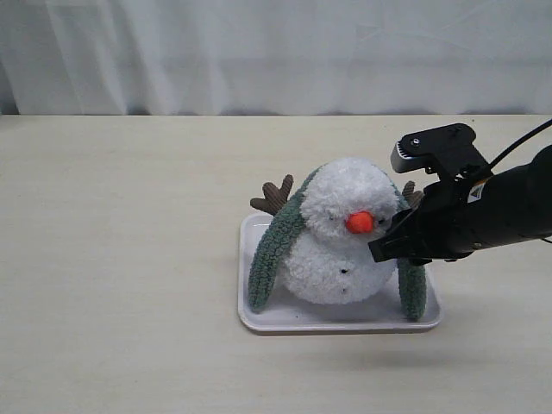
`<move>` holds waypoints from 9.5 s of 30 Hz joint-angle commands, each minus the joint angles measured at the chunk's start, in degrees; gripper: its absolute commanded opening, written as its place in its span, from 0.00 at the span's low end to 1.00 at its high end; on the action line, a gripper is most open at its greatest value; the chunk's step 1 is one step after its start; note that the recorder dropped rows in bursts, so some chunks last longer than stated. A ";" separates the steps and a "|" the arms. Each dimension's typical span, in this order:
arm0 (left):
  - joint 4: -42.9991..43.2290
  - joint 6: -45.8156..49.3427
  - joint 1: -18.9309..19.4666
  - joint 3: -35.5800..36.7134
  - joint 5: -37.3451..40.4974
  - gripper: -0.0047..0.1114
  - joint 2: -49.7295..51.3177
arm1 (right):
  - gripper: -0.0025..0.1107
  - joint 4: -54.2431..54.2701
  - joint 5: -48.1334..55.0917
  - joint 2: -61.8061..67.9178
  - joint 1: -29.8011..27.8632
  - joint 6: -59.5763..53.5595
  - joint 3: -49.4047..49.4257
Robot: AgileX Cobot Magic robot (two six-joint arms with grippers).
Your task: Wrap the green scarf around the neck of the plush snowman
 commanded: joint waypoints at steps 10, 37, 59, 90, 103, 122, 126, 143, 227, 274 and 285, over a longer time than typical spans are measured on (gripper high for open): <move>-0.04 -0.10 0.05 0.21 -0.64 0.04 -0.16 | 0.52 -3.34 1.41 0.96 0.03 -0.04 0.62; -0.04 -0.10 0.05 0.21 -0.64 0.04 -0.16 | 0.06 -8.19 0.27 6.53 0.12 3.14 3.49; -0.04 -0.10 0.05 0.21 -0.64 0.04 -0.16 | 0.06 12.07 3.24 7.75 0.12 -1.99 4.22; -0.04 -0.10 0.05 0.21 -0.64 0.04 -0.16 | 0.52 32.87 16.25 -16.74 9.13 -10.41 5.94; -0.04 -0.10 0.05 0.21 -0.64 0.04 -0.16 | 0.51 28.43 -16.57 2.07 28.71 -2.86 6.99; -0.04 -0.10 0.05 0.21 -0.64 0.04 -0.16 | 0.51 28.43 -15.34 21.07 25.27 -4.73 -7.16; -0.04 -0.10 0.05 0.21 -0.64 0.04 -0.16 | 0.51 28.43 -13.62 21.19 24.26 -2.85 -6.93; -0.04 -0.10 0.05 0.21 -0.64 0.04 -0.16 | 0.51 28.43 -16.92 22.48 24.13 1.14 -4.80; -0.04 -0.10 0.05 0.21 -0.64 0.04 -0.16 | 0.06 -29.52 13.18 11.25 23.99 22.87 -3.89; -0.04 -0.10 0.05 0.21 -0.64 0.04 -0.16 | 0.06 -36.13 42.41 9.95 23.32 34.94 -42.25; -0.04 -0.10 0.05 0.21 -0.64 0.04 -0.16 | 0.06 -32.96 47.65 25.57 19.72 33.27 -53.87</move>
